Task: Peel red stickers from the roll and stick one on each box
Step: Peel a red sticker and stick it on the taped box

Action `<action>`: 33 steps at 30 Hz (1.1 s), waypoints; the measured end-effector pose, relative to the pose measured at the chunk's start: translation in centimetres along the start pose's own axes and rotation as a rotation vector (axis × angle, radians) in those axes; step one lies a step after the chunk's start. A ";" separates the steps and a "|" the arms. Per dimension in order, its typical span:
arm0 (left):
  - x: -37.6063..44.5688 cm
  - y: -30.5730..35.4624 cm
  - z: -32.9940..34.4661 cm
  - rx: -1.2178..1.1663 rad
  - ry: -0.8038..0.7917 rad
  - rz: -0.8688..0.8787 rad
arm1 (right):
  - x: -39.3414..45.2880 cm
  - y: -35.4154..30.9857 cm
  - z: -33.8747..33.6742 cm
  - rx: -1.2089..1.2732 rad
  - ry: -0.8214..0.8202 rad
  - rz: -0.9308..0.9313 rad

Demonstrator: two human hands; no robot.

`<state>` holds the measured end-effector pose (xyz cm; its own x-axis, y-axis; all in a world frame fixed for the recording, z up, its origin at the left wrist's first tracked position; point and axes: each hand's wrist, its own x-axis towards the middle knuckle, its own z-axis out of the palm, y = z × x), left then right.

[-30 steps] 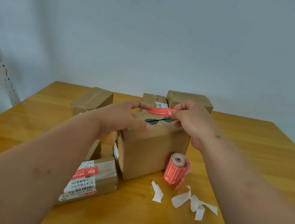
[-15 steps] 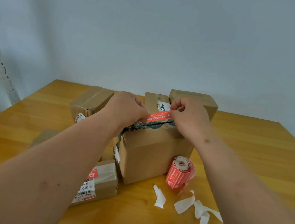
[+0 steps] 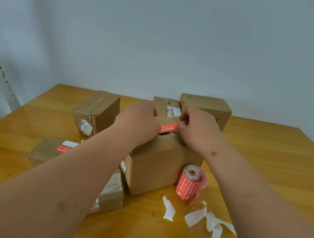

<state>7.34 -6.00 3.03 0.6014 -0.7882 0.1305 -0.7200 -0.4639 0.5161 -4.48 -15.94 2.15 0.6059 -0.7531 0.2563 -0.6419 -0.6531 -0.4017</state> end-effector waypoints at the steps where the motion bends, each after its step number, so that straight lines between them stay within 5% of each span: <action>1: 0.0 0.0 0.0 0.010 0.000 0.002 | 0.0 0.0 0.0 -0.007 -0.004 -0.006; 23: -0.8 0.7 0.4 0.223 -0.002 0.056 | 0.1 -0.3 0.5 -0.160 -0.038 -0.155; 33: -0.7 -0.1 -0.1 0.226 0.074 0.109 | 0.4 0.2 -0.4 -0.105 -0.016 -0.029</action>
<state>7.05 -5.30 2.99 0.5339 -0.8105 0.2410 -0.8359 -0.4631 0.2947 -4.50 -16.41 2.53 0.6315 -0.7332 0.2524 -0.6695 -0.6797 -0.2997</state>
